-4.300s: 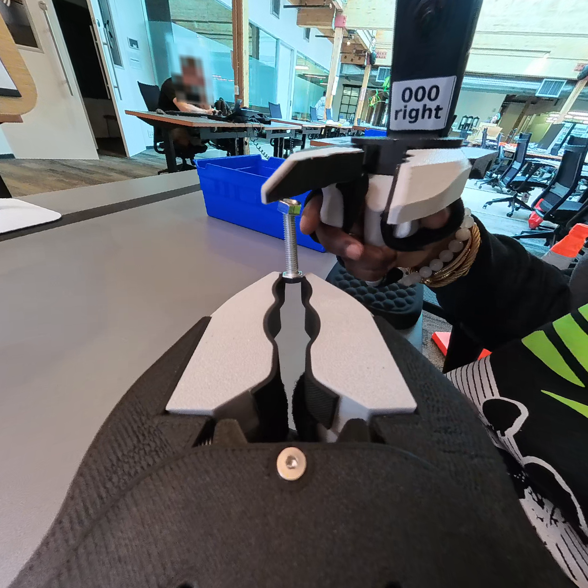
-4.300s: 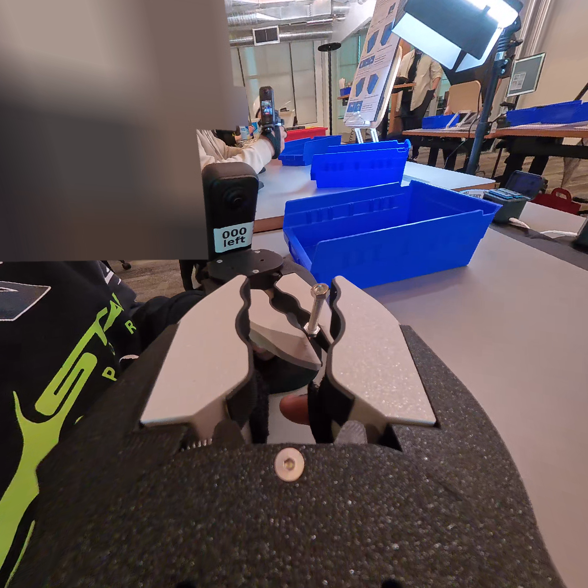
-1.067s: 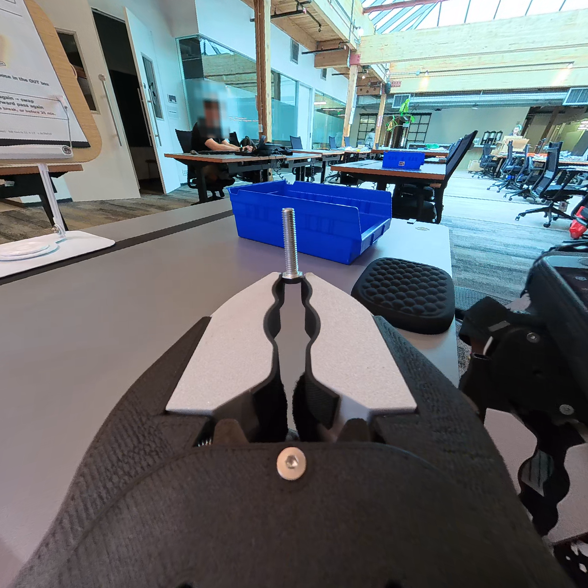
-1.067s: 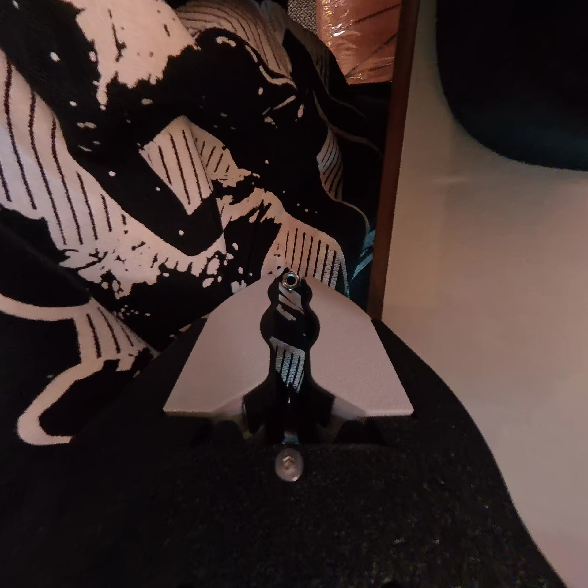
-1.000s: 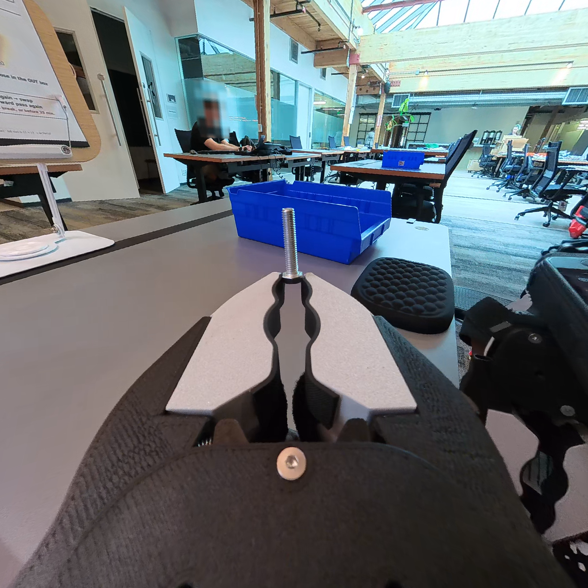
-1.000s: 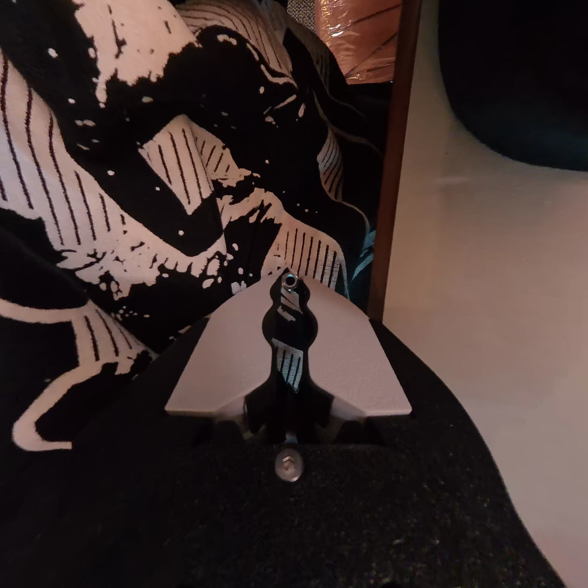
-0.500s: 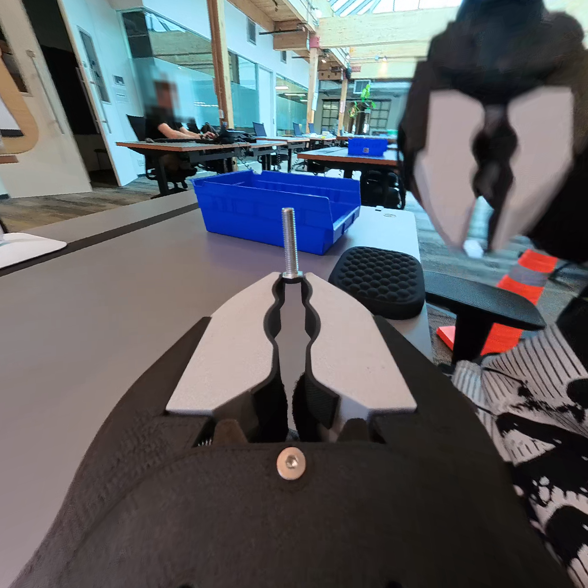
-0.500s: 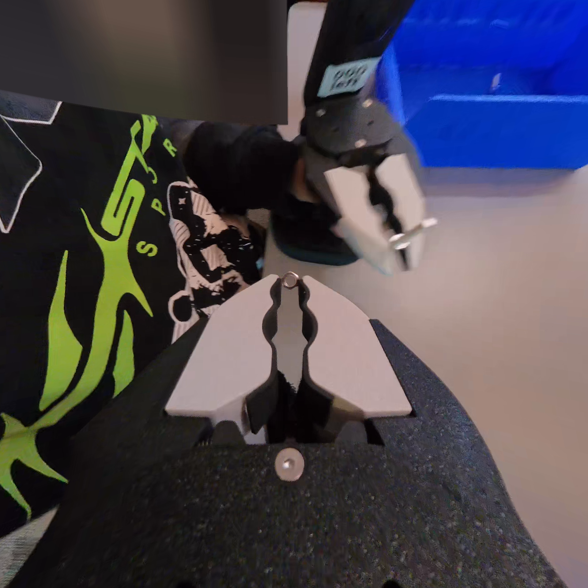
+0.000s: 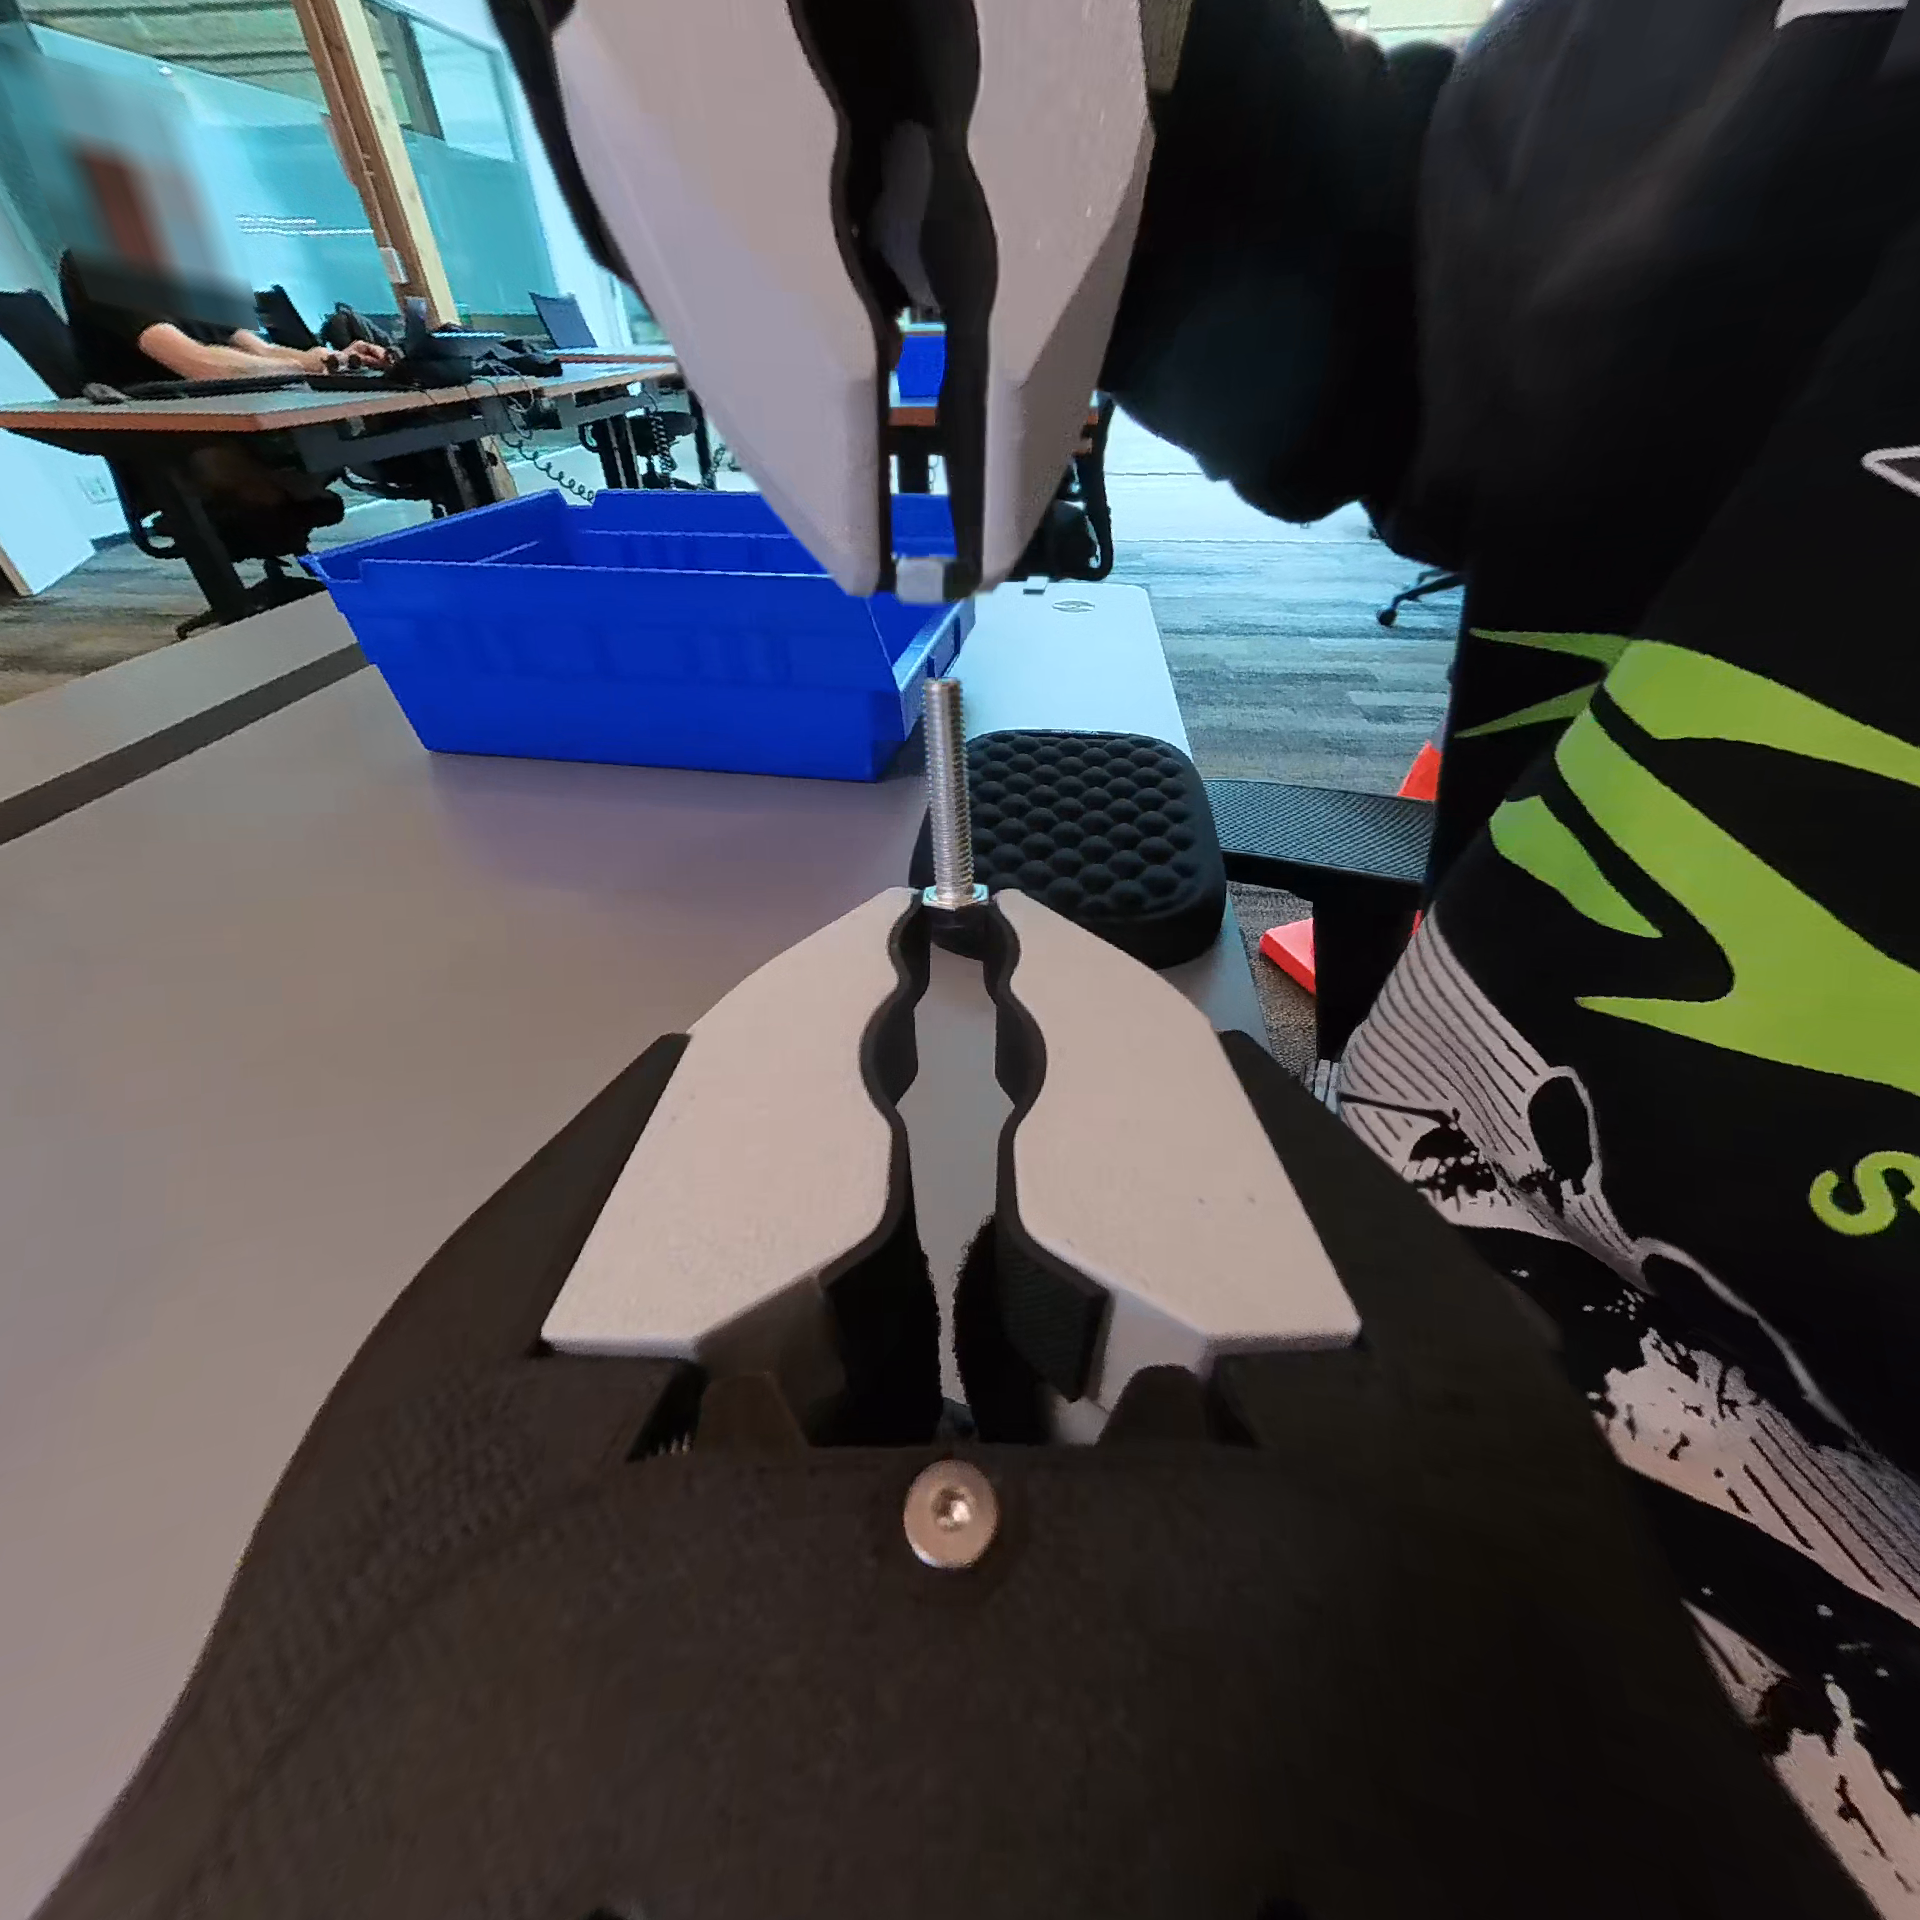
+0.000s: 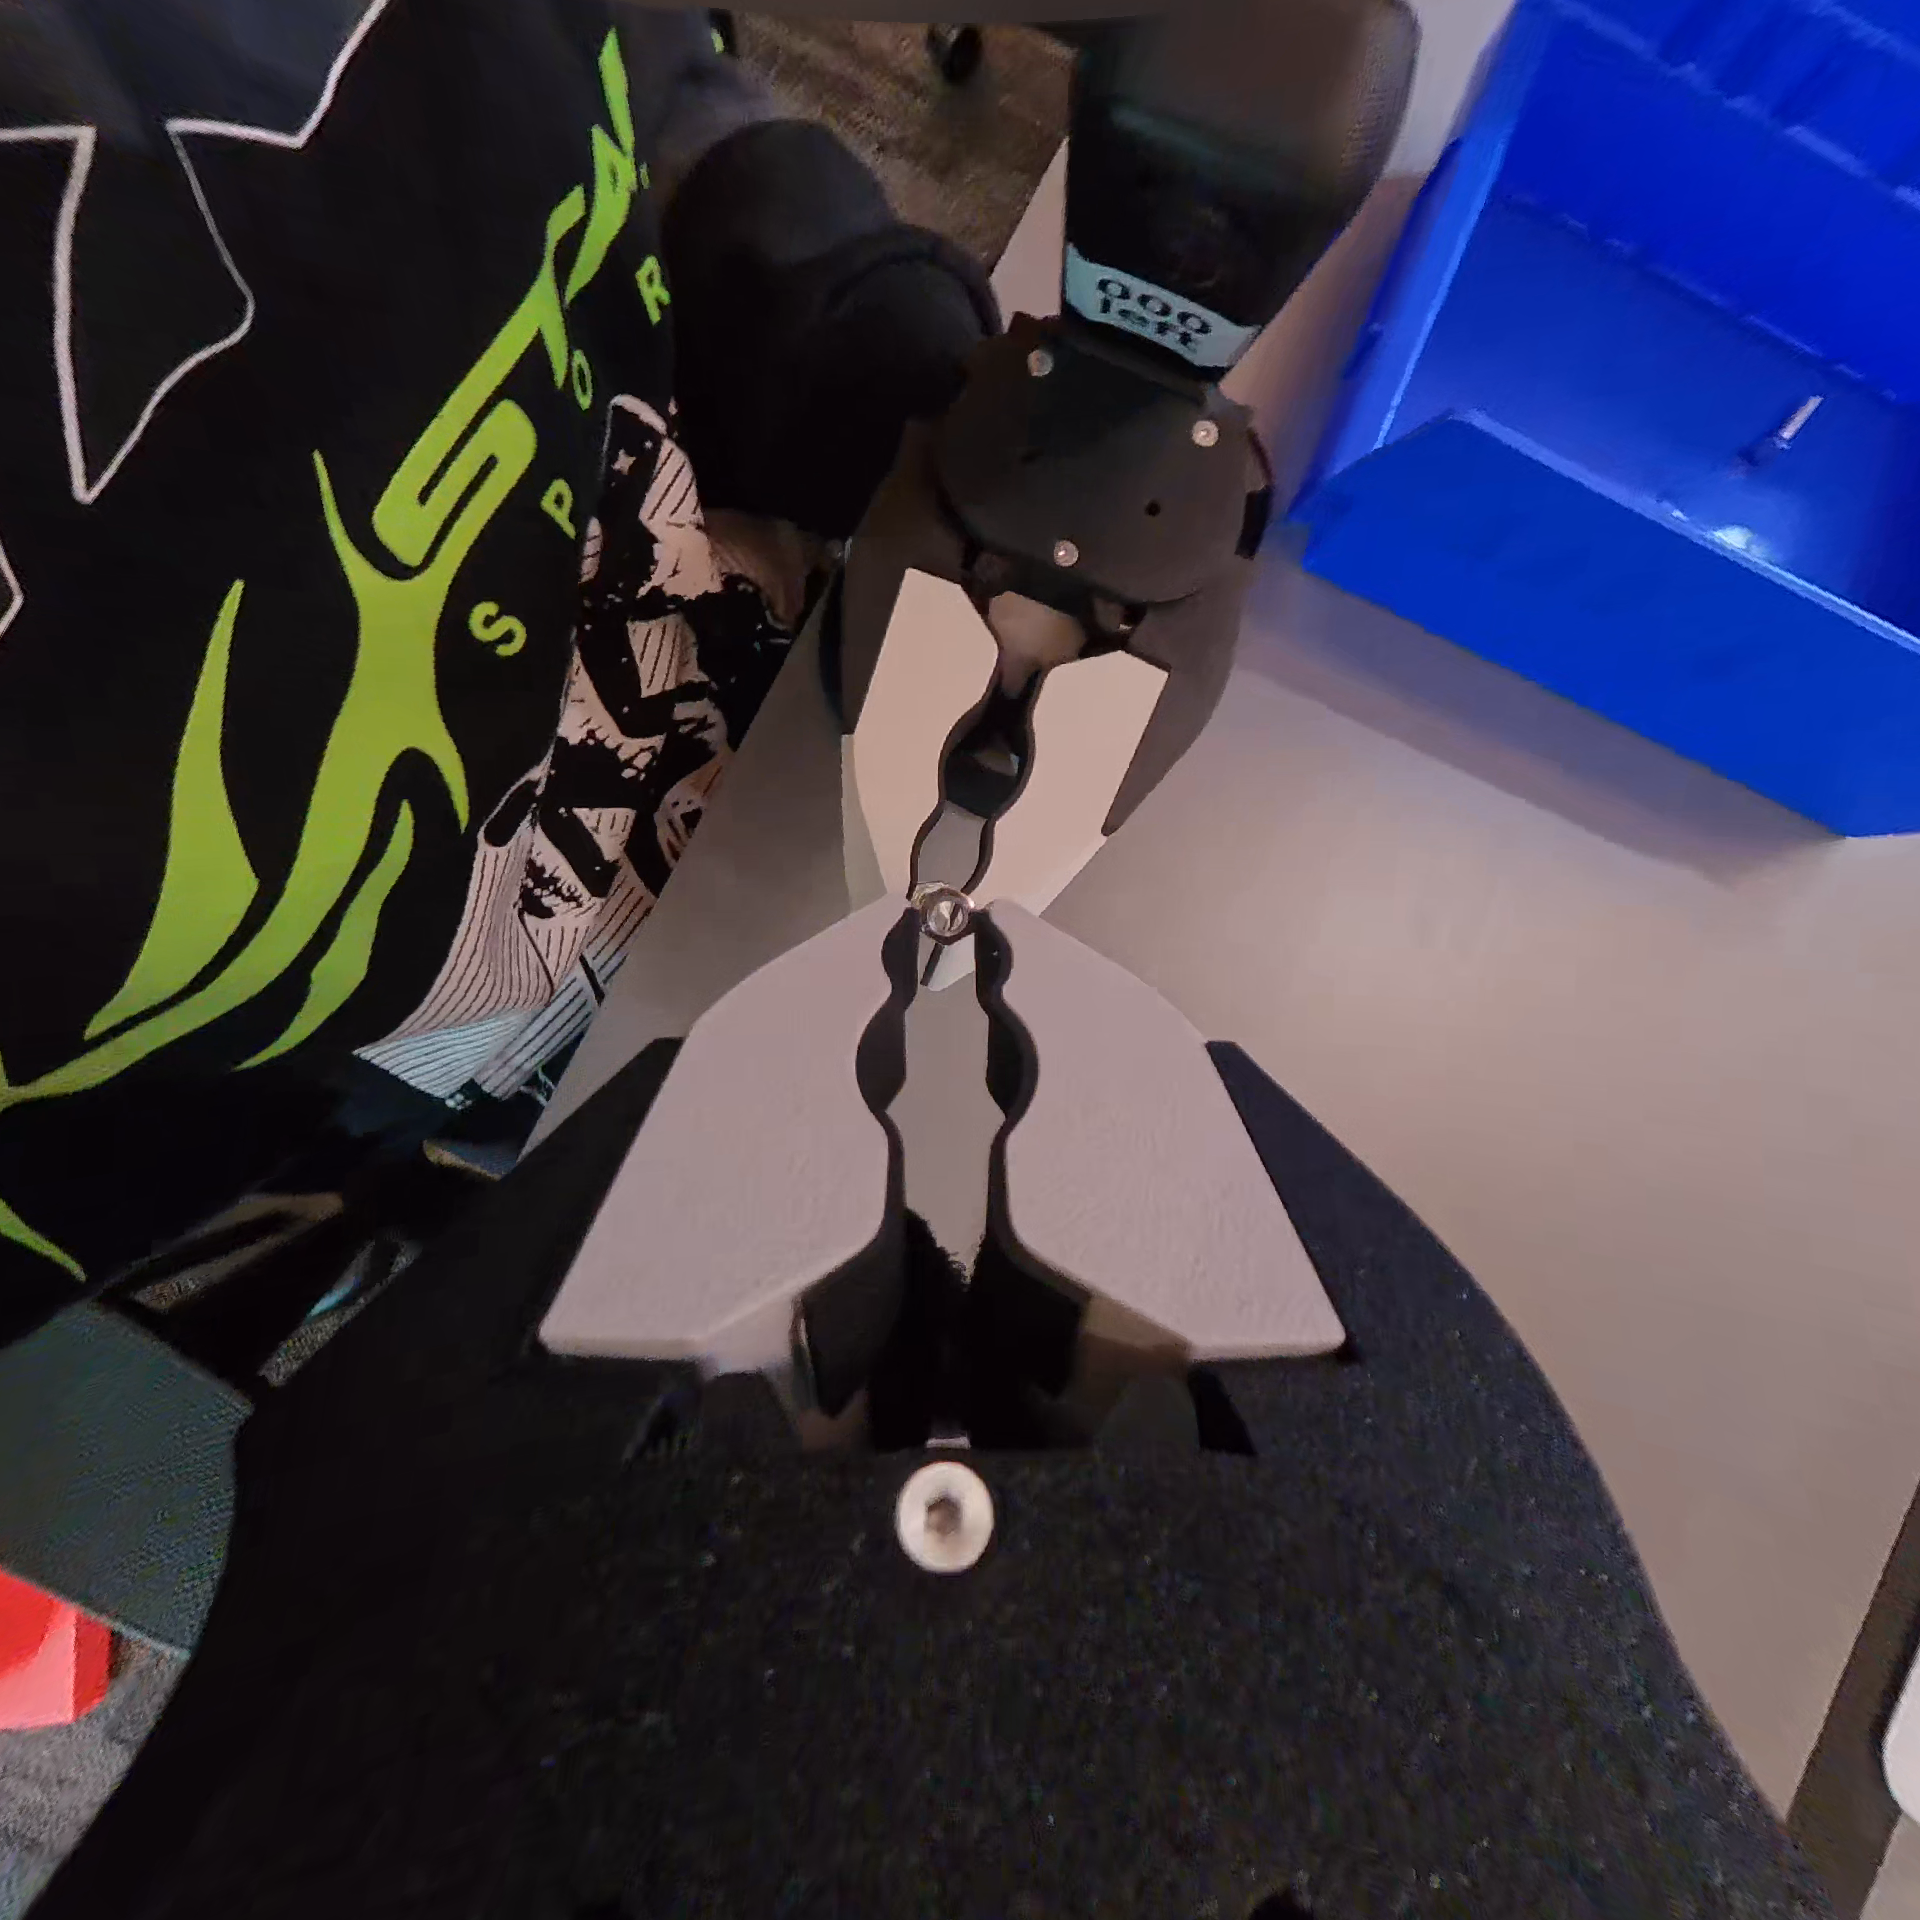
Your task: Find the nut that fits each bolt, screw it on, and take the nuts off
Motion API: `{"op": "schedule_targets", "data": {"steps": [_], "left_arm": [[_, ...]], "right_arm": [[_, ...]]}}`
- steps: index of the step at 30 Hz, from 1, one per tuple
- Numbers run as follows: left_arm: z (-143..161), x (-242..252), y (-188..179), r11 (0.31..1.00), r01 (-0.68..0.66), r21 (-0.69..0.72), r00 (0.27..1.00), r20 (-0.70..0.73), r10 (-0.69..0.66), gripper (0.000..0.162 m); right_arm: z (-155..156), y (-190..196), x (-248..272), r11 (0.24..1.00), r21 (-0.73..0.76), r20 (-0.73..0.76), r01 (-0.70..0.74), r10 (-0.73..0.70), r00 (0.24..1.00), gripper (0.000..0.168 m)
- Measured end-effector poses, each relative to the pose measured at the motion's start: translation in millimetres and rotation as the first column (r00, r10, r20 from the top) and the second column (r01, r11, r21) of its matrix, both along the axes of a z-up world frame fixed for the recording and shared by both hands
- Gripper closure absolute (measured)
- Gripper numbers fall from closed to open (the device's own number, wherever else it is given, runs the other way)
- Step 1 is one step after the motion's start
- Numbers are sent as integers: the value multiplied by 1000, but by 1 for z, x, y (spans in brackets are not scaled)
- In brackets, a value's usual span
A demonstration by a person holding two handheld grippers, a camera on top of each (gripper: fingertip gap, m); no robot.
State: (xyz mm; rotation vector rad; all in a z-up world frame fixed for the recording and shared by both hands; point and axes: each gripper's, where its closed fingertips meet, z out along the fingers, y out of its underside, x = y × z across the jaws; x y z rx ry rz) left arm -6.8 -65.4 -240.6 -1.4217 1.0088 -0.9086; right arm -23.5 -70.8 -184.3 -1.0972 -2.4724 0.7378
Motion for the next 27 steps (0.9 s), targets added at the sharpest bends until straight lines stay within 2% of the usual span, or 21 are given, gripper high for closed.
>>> {"op": "schedule_targets", "data": {"steps": [4, 19, 23, 27], "left_arm": [[1, -1, -1, 1000, 6, -4, 1000, 14, -6, 152], [-1, 0, -1, 1000, 1, 1, 1000, 0, -1, 152], [0, -4, 5, 998, -58, -3, 998, 7, 58, 152], [-1, -11, 22, 974, -228, 12, 974, -16, 228, 152]], "right_arm": [[-5, -2, 1, 999, 5, 32, -47, 46, 998, 158], [-12, -2, 2, 998, 22, 75, -67, 65, 995, 158], [-12, 4, -2, 1000, 25, 78, 4, -6, 997, 158], [-14, 19, -6, 984, 39, 108, 176, -179, 978, 158]]}}
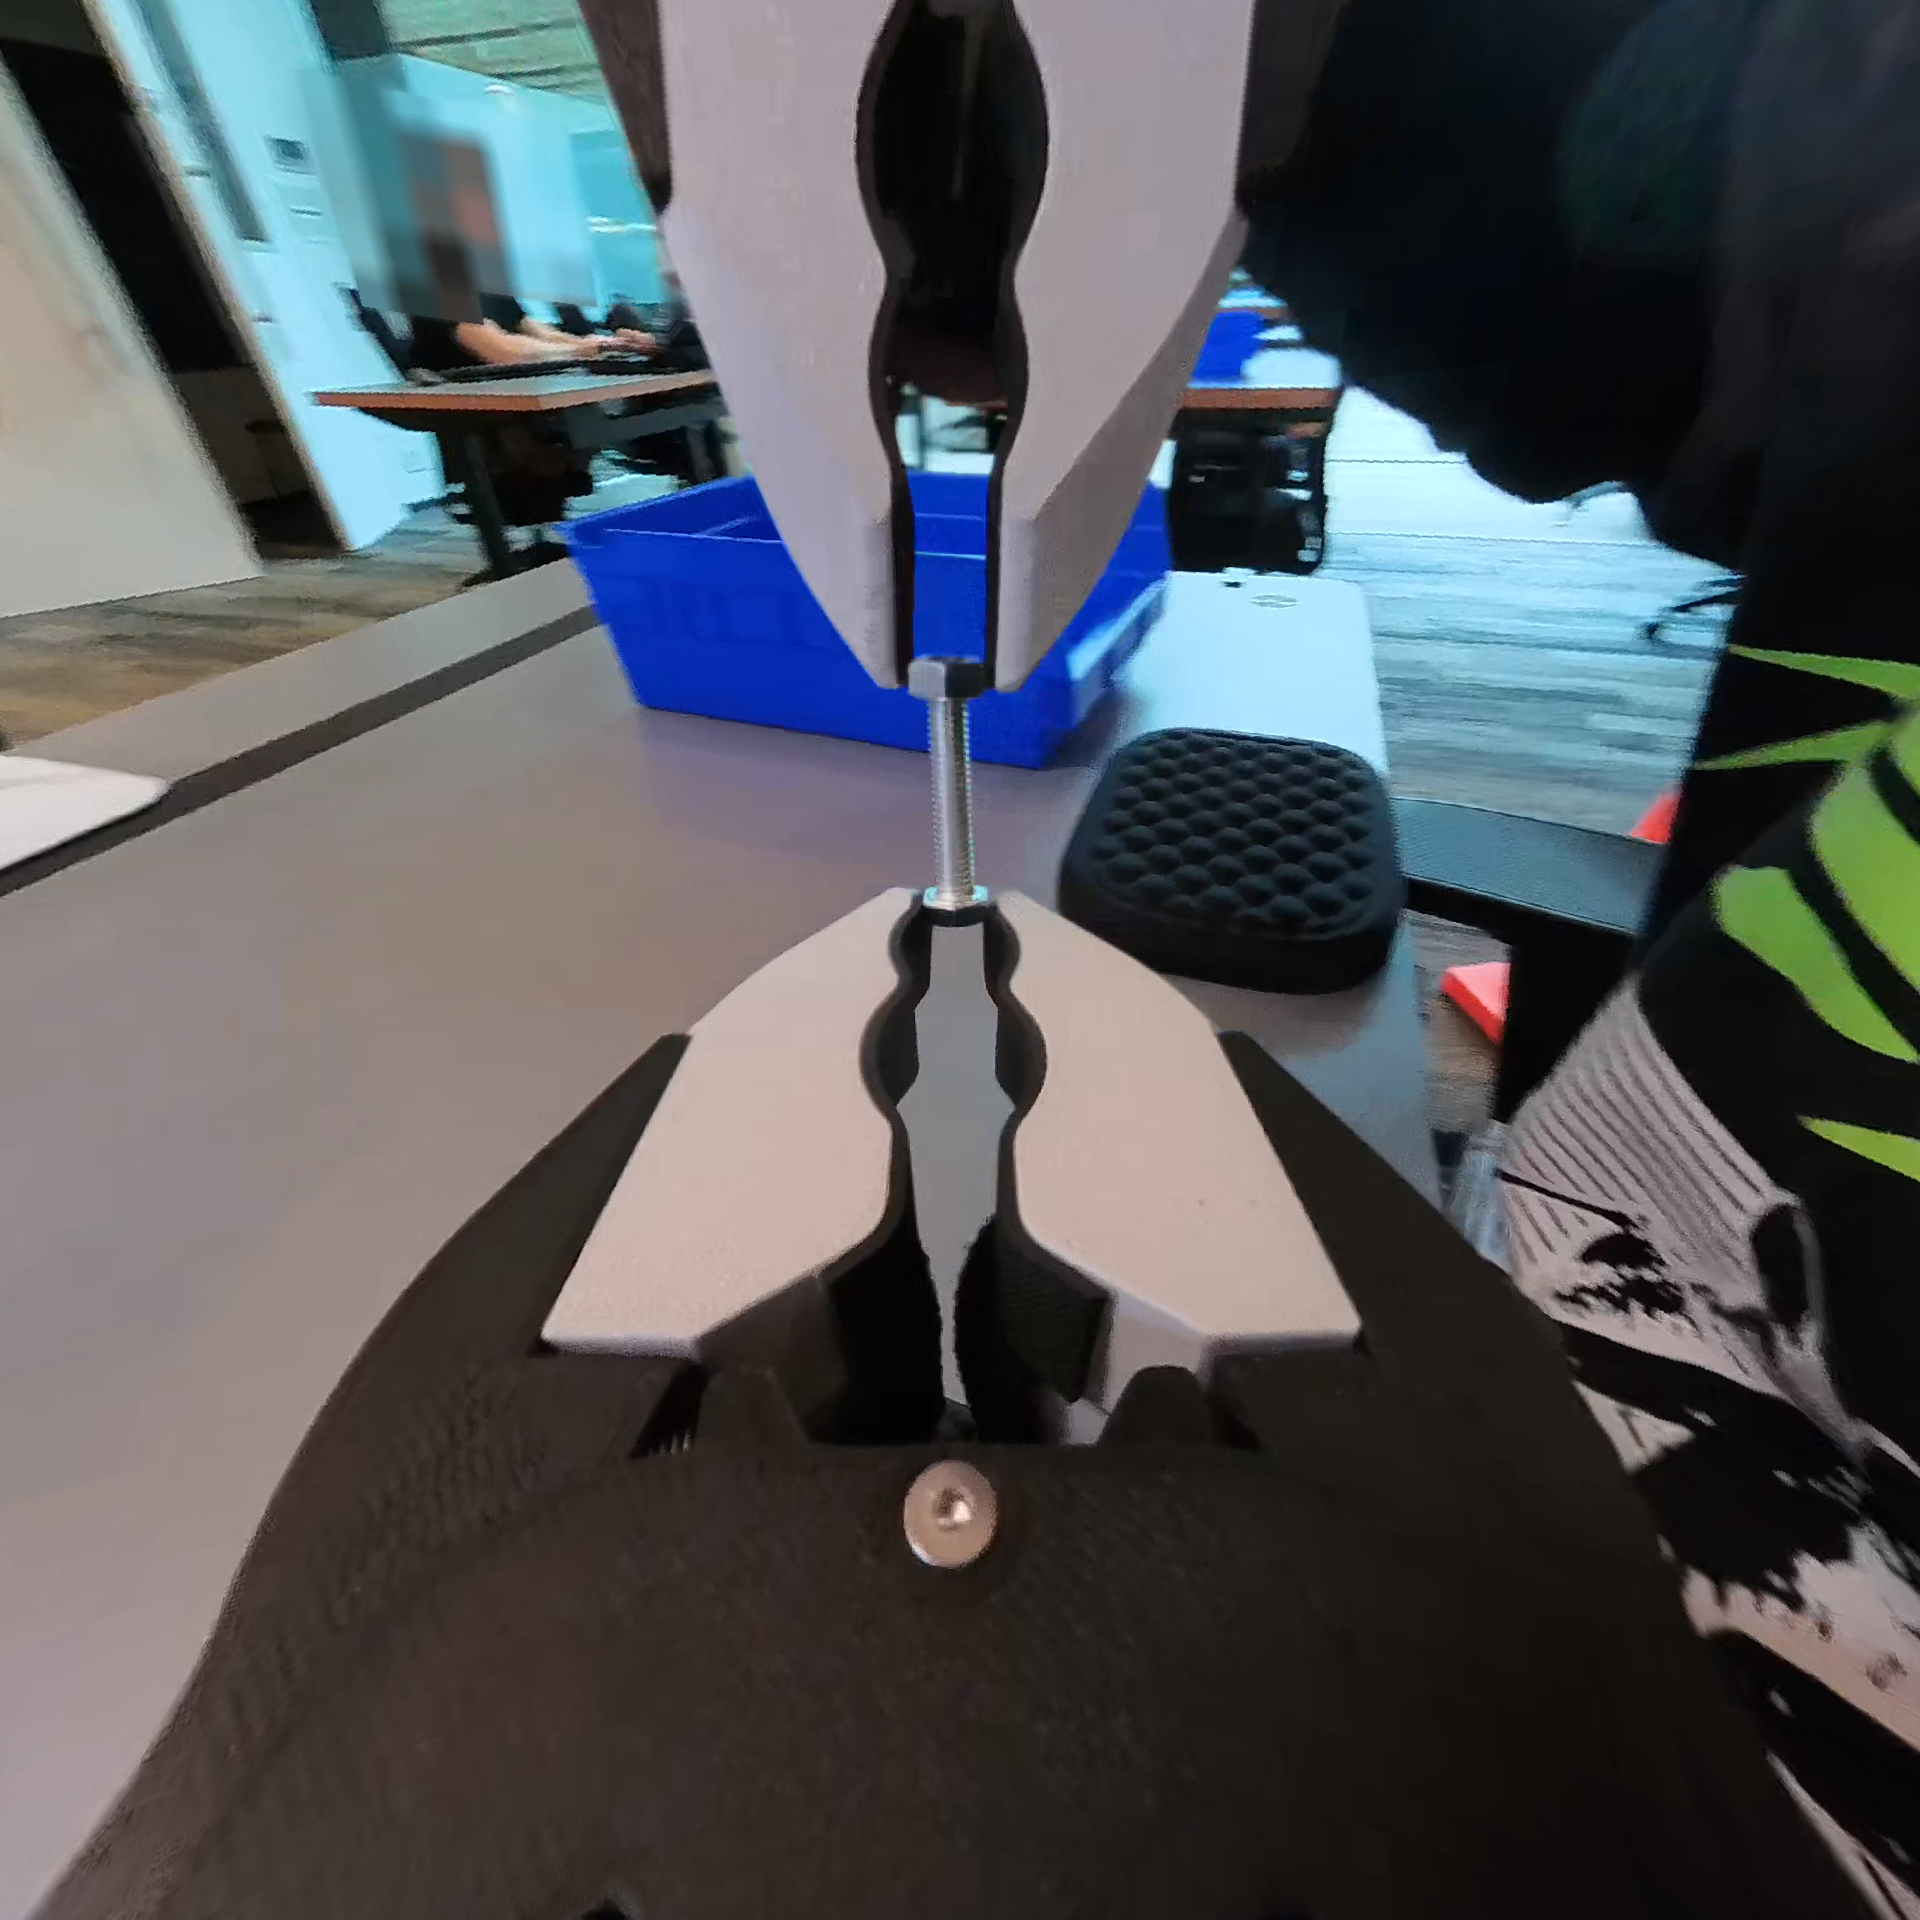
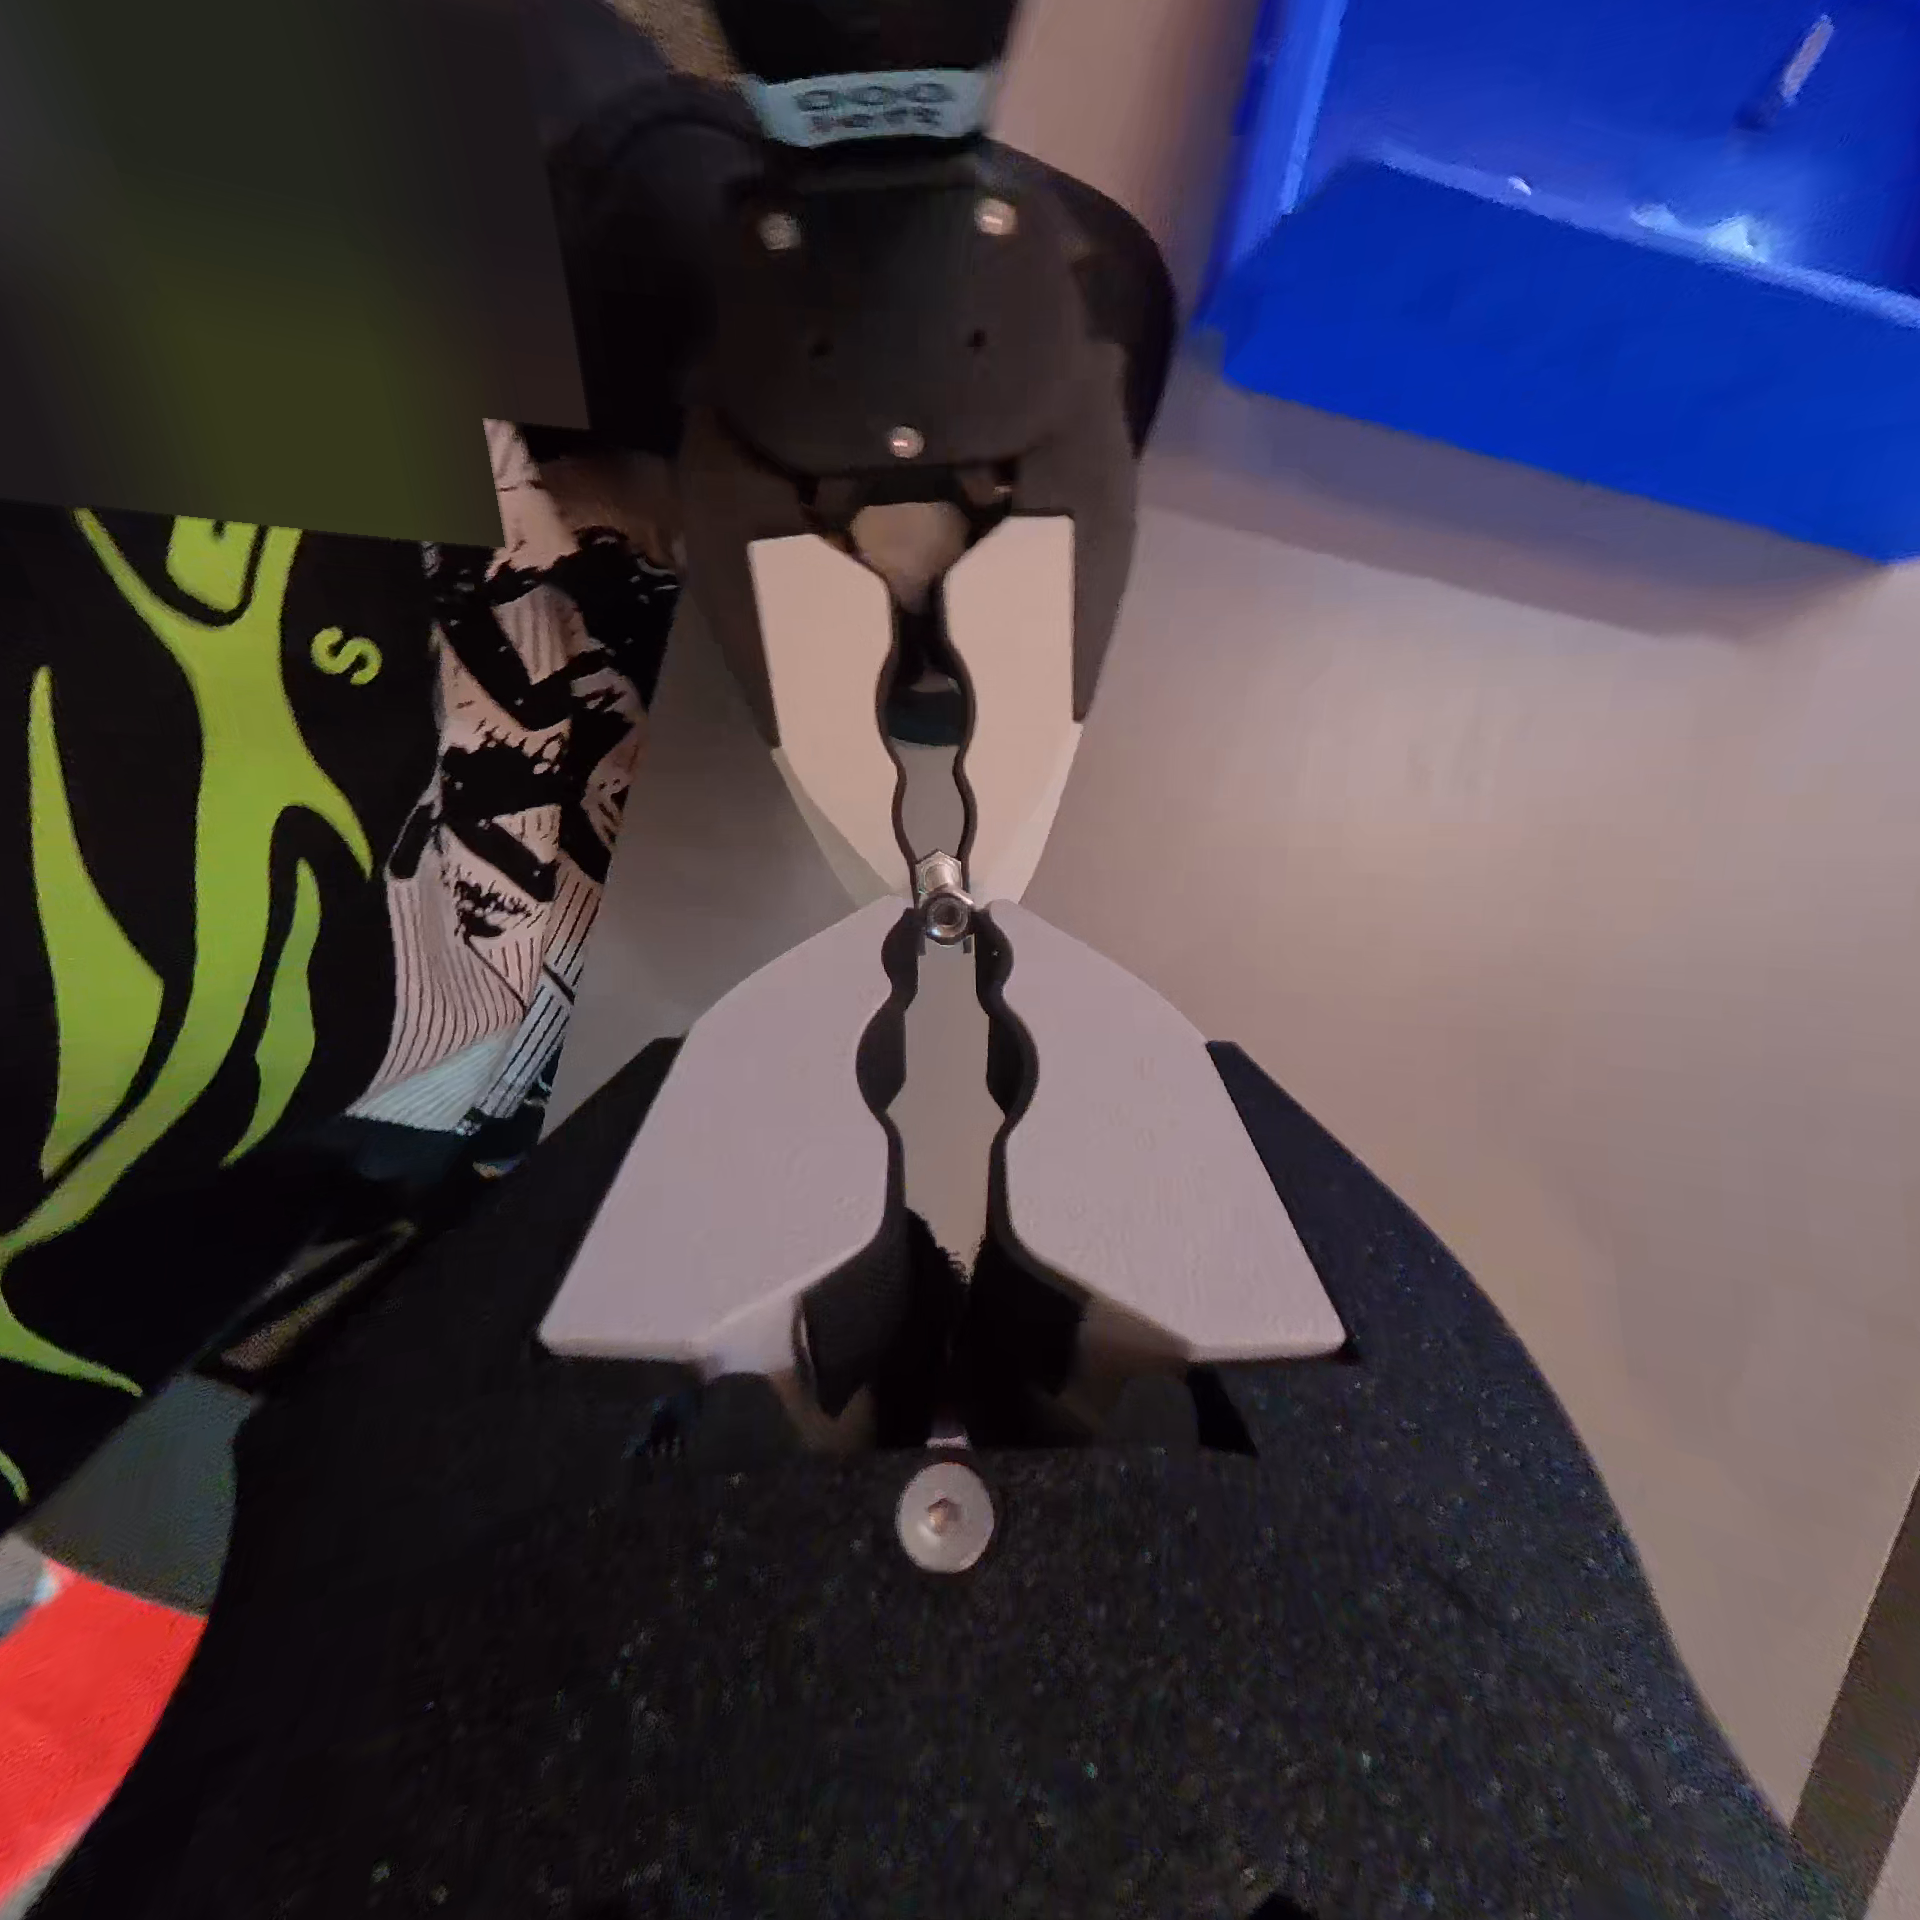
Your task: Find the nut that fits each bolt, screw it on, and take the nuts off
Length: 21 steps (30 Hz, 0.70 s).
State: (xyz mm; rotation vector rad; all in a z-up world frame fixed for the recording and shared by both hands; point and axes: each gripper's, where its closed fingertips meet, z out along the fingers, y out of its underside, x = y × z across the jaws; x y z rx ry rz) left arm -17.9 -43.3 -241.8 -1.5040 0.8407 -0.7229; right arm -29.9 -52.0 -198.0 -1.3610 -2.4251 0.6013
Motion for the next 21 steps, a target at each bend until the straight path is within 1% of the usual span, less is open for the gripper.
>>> {"op": "schedule_targets", "data": {"steps": [2, 4, 8, 11, 15, 19, 21], "left_arm": [[1, -4, 7, 997, -75, 9, 997, -2, 75, 152], [1, -7, 10, 993, -120, 19, 993, -5, 120, 152], [-1, -9, 13, 987, -156, 22, 987, -21, 157, 152], [-3, -9, 15, 983, -178, 33, 982, -53, 180, 152], [-5, -9, 17, 979, -198, 41, 977, -73, 200, 152], [-4, -10, 17, 982, -187, 27, 981, -54, 188, 152], [-2, -11, 17, 983, -185, 21, 982, -31, 185, 152]], "right_arm": [[0, 5, -3, 997, -1, 5, 80, -80, 997, 158], [1, 8, -5, 991, 3, 9, 135, -135, 991, 158], [-2, 12, -6, 981, 26, 41, 191, -192, 981, 158], [-5, 13, -4, 980, 42, 80, 193, -196, 977, 158], [-7, 16, -3, 971, 24, 123, 236, -237, 964, 158], [-6, 16, -6, 969, 22, 116, 245, -246, 962, 157], [-6, 16, -7, 969, 17, 111, 245, -246, 963, 153]]}}
